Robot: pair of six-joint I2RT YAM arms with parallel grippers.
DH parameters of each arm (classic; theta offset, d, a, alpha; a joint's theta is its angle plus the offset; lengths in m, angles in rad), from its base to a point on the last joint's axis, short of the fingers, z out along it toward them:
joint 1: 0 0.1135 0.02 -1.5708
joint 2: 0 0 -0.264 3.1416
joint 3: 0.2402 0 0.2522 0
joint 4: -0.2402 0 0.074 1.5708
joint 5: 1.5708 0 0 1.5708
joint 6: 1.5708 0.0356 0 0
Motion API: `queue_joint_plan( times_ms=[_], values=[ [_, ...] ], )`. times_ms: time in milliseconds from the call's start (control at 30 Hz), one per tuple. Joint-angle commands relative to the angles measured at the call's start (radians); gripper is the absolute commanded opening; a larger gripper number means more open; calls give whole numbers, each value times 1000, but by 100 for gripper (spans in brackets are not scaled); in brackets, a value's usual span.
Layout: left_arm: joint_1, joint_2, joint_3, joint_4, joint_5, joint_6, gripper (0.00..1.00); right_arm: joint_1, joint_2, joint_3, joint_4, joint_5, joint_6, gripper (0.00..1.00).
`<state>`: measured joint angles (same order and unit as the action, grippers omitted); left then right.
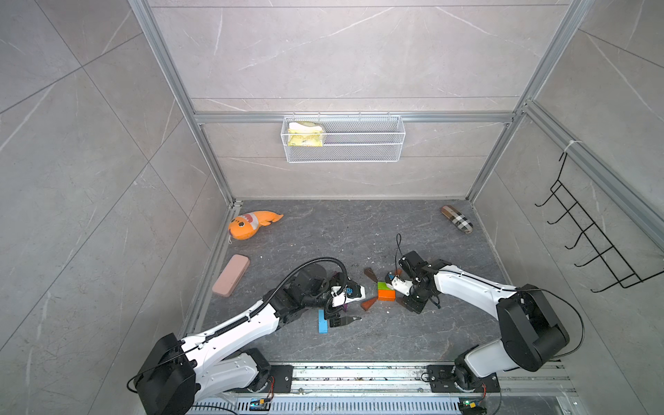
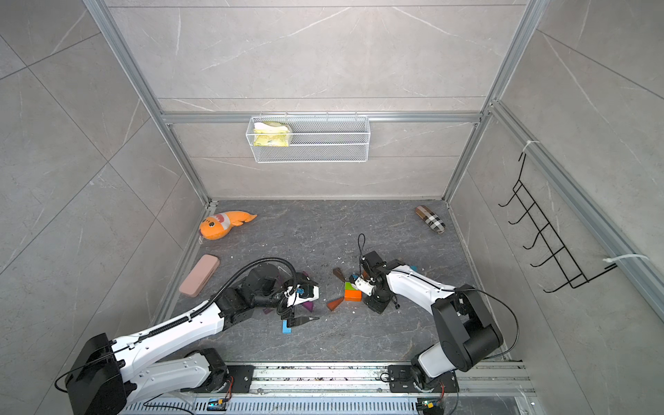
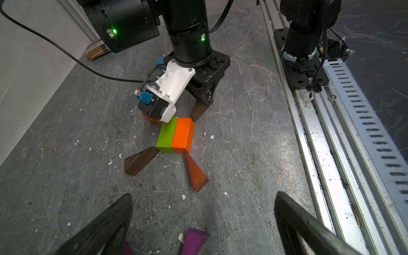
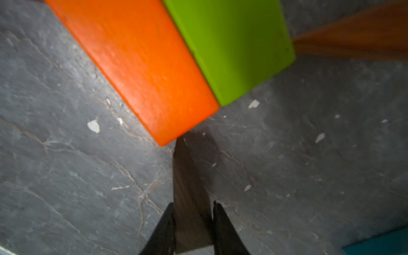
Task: Assemble a small pinwheel with building blocks
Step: Assemble the building block at the center of the board.
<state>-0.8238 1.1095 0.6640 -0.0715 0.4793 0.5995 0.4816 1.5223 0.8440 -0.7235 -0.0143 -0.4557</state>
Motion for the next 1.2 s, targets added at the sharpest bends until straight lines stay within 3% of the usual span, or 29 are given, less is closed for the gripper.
queue_joint_plan(
  times_ms=[0, 533, 900, 1000, 1067, 1167],
  values=[
    [4, 7, 45, -1, 33, 16, 100, 9, 19, -5, 46, -4, 20, 32],
    [3, 23, 55, -22, 46, 26, 100, 11, -5, 4, 26, 13, 21, 41],
    [3, 32, 66, -36, 71, 28, 100, 12, -220, 49, -89, 10, 98, 47],
    [3, 32, 69, -40, 76, 28, 100, 13, -250, 58, -97, 104, 171, 41],
    [3, 31, 70, -40, 79, 28, 100, 10, -235, 61, -58, 244, 240, 38],
    [3, 30, 75, -40, 87, 26, 100, -49, -183, 106, -3, 411, 401, 41]
  ],
)
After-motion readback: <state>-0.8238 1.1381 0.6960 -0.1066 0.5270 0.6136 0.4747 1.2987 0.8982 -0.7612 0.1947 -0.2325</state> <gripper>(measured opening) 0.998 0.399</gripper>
